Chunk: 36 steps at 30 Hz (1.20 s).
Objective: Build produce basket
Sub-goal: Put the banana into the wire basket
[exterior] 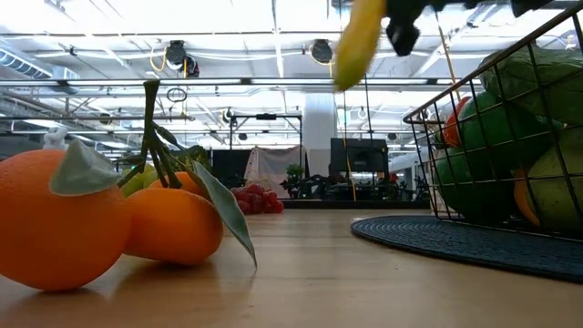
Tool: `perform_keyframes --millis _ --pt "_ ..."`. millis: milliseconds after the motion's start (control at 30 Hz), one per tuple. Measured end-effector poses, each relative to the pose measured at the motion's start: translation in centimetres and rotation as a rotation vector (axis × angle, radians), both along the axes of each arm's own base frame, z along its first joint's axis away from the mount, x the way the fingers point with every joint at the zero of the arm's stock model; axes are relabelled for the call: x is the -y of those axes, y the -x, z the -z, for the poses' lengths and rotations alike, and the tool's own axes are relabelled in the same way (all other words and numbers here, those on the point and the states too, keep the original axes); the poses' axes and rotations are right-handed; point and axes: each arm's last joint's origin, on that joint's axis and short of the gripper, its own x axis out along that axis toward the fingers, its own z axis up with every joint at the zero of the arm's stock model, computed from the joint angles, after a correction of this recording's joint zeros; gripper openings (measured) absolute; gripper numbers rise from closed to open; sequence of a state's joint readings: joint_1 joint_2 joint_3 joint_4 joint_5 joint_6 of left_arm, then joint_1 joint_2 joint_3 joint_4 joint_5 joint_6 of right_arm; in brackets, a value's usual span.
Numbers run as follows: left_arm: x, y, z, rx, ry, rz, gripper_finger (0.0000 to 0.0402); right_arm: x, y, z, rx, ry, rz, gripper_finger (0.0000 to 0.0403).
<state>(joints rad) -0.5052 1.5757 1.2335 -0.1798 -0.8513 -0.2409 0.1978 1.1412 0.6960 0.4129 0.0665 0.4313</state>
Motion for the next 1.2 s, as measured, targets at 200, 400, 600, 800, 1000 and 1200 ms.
perform_keyframes --millis 200,400,600,800,1000,1200 --pt "-0.2 -0.2 0.4 -0.017 0.000 -0.007 0.0326 -0.6 2.7 -0.8 -0.102 -0.086 -0.097 0.0153" --pt "-0.2 -0.2 0.3 -0.014 0.013 0.000 0.0307 -1.1 5.7 -2.3 -0.103 -0.148 -0.145 0.0154" --pt "-0.2 -0.2 0.3 -0.011 0.020 -0.004 0.0290 -1.3 8.2 -4.3 0.012 -0.206 -0.208 0.0154" --pt "-0.2 -0.2 0.3 -0.005 0.030 -0.008 0.0280 -1.3 10.0 -5.7 0.107 -0.206 -0.257 0.0154" --pt "-0.2 -0.2 0.3 0.006 0.050 -0.015 0.0280 -1.3 10.9 -5.9 0.157 -0.059 -0.287 0.0155" --pt "-0.2 -0.2 0.3 0.011 0.064 -0.020 0.0280 -1.1 11.3 -6.1 0.197 0.021 -0.299 0.0155"
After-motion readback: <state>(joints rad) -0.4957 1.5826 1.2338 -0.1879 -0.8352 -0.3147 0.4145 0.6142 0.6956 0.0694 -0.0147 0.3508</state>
